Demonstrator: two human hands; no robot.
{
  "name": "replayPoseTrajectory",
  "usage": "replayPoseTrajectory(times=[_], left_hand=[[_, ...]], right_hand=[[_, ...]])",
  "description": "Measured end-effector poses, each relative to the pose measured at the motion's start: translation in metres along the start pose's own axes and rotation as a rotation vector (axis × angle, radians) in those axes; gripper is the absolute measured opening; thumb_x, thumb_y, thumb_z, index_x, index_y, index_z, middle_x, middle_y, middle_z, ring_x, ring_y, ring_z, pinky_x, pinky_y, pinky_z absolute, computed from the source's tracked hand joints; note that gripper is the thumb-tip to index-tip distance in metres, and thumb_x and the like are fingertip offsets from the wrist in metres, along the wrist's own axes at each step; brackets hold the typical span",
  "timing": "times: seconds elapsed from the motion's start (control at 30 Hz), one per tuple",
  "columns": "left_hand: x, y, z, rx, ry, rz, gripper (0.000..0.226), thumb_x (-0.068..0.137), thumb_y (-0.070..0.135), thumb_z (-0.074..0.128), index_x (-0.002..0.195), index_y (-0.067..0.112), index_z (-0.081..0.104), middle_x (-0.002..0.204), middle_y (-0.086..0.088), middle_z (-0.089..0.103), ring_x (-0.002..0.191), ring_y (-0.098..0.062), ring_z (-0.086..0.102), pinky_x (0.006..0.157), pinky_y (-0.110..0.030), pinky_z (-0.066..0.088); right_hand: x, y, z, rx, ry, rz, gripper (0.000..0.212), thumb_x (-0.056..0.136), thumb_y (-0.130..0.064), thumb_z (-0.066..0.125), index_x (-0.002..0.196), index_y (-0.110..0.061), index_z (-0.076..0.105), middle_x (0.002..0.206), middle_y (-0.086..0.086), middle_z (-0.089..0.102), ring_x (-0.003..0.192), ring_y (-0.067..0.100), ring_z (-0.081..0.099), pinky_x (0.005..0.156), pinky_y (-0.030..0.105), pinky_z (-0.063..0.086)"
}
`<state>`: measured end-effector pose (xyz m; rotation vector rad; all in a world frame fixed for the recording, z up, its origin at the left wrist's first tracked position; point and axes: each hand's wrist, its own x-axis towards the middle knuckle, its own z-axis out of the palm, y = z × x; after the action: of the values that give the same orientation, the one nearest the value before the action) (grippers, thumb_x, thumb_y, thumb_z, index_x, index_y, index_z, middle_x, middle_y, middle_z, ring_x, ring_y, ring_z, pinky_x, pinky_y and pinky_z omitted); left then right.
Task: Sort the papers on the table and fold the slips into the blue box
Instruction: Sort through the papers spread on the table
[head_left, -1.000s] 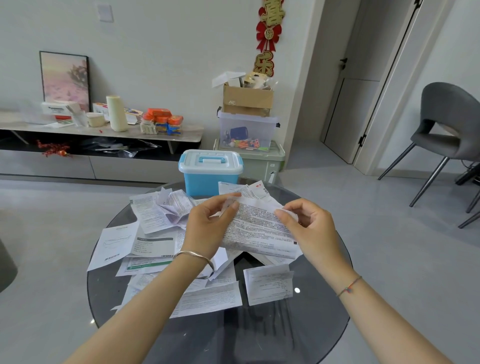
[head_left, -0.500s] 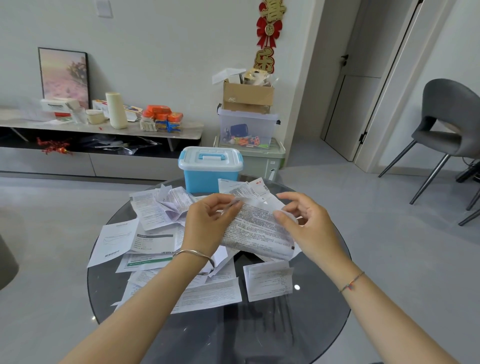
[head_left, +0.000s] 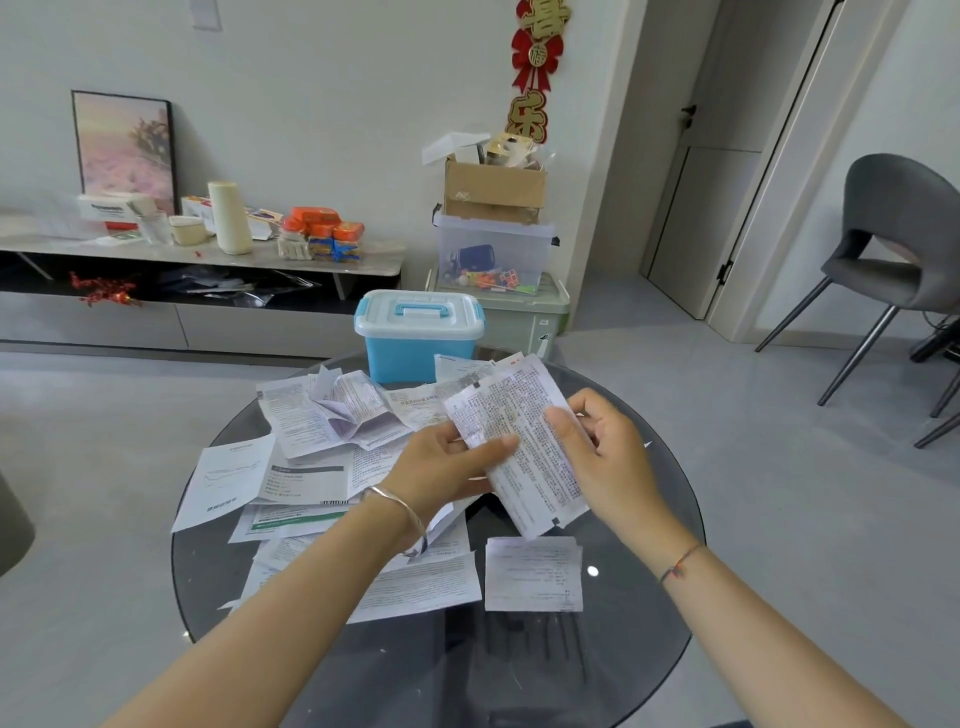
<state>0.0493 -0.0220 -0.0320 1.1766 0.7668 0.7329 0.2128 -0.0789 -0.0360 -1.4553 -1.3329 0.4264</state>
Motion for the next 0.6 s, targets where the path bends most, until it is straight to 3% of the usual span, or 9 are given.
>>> replayPoseTrajectory(times=[0.23, 0.33, 0.47, 0.6], left_hand=[[0.0056, 0.0034, -0.0027, -0.014, 0.097, 0.036, 0.013, 0.086, 0.016, 0.067, 0.093, 0.004, 0.069, 0.09, -0.007, 0.075, 0.082, -0.018, 0.073, 0.067, -0.024, 0.059], [0.0054, 0.0054, -0.0047, 0.072, 0.131, 0.088, 0.013, 0.088, 0.019, 0.065, 0.083, 0.007, 0.069, 0.081, -0.003, 0.075, 0.072, -0.014, 0.073, 0.061, -0.02, 0.057], [0.0043, 0.004, -0.0048, 0.166, 0.096, 0.112, 0.023, 0.088, 0.019, 0.065, 0.092, -0.003, 0.068, 0.082, -0.006, 0.075, 0.072, -0.014, 0.072, 0.061, -0.02, 0.057], [0.0037, 0.0047, -0.0006, 0.095, 0.106, 0.129, 0.011, 0.09, 0.017, 0.063, 0.09, 0.007, 0.069, 0.081, -0.003, 0.075, 0.071, -0.012, 0.072, 0.058, -0.019, 0.056]], right_hand=[[0.0007, -0.0033, -0.0012, 0.035, 0.019, 0.069, 0.028, 0.097, -0.03, 0.05, 0.088, -0.004, 0.051, 0.076, 0.012, 0.071, 0.069, 0.03, 0.068, 0.054, 0.044, 0.052], [0.0018, -0.0013, -0.0012, 0.06, -0.012, 0.103, 0.031, 0.097, -0.031, 0.049, 0.089, -0.002, 0.051, 0.074, 0.021, 0.068, 0.071, 0.042, 0.065, 0.049, 0.037, 0.048], [0.0013, -0.0024, 0.0015, 0.108, -0.047, 0.082, 0.012, 0.097, -0.027, 0.049, 0.095, -0.022, 0.06, 0.083, -0.001, 0.073, 0.075, 0.015, 0.071, 0.064, 0.033, 0.058], [0.0011, -0.0033, 0.0048, 0.127, -0.039, 0.058, 0.011, 0.097, -0.026, 0.049, 0.101, -0.026, 0.059, 0.092, -0.001, 0.073, 0.08, 0.013, 0.072, 0.069, 0.042, 0.059]])
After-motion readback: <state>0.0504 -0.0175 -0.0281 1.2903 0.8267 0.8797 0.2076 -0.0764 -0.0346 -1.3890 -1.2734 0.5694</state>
